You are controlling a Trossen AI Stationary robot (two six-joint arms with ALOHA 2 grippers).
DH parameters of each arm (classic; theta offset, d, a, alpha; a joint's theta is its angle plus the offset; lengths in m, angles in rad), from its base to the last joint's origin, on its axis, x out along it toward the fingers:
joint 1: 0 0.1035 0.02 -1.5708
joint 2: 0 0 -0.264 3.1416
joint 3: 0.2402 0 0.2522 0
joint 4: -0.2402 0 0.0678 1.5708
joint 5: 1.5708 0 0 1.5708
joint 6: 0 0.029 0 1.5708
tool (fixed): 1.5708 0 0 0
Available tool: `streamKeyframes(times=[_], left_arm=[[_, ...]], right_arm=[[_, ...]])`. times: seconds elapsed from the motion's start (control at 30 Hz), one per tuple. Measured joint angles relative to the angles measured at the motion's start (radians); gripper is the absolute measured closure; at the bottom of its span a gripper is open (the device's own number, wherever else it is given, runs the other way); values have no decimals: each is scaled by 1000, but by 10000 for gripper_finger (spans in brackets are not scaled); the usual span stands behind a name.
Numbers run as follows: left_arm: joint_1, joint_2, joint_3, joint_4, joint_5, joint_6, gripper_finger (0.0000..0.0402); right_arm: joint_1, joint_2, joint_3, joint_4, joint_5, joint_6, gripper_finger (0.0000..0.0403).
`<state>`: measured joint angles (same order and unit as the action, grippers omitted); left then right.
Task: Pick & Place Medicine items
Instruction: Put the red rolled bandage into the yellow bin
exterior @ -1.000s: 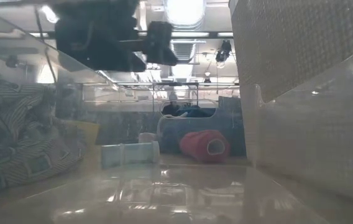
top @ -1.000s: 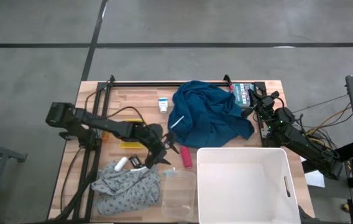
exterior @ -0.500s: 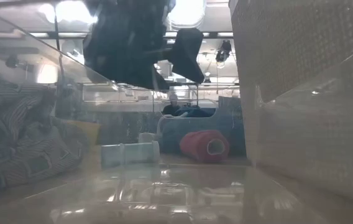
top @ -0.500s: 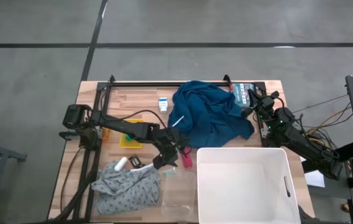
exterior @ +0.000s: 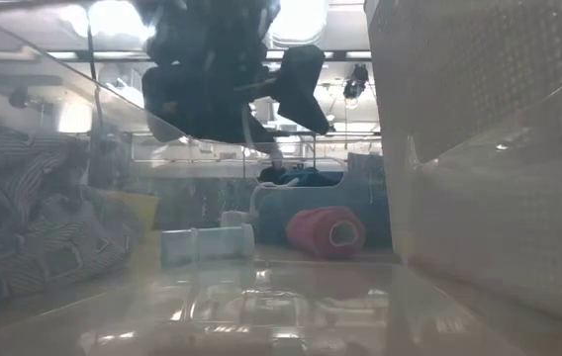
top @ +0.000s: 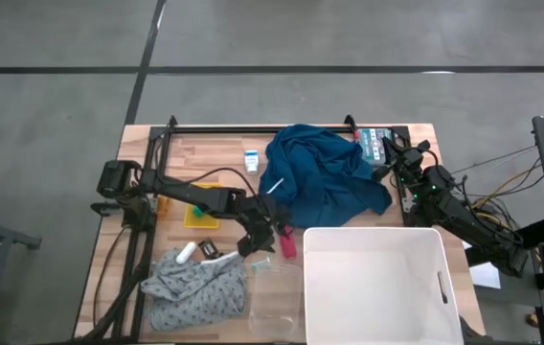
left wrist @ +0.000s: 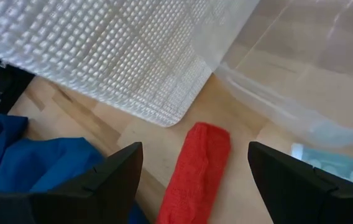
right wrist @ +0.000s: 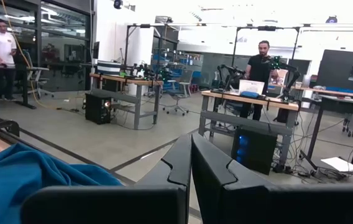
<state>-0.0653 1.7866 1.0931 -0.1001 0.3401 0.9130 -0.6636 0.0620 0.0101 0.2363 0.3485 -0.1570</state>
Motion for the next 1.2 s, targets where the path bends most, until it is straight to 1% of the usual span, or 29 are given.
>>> streamKeyframes(times=[0.23, 0.47, 0.63, 1.2], left_arm=[[26, 69, 14, 41, -7, -5, 105], [43, 145, 76, 41, -14, -47, 105], [49, 183, 87, 24, -31, -56, 105], [63, 205, 80, 21, -59, -128, 105]], right_arm=[[0, 0, 0, 0, 0, 0, 394], [0, -1, 0, 0, 0, 0, 394], [0, 1, 0, 0, -3, 0, 394], [0, 6, 0, 0, -7, 0, 394]])
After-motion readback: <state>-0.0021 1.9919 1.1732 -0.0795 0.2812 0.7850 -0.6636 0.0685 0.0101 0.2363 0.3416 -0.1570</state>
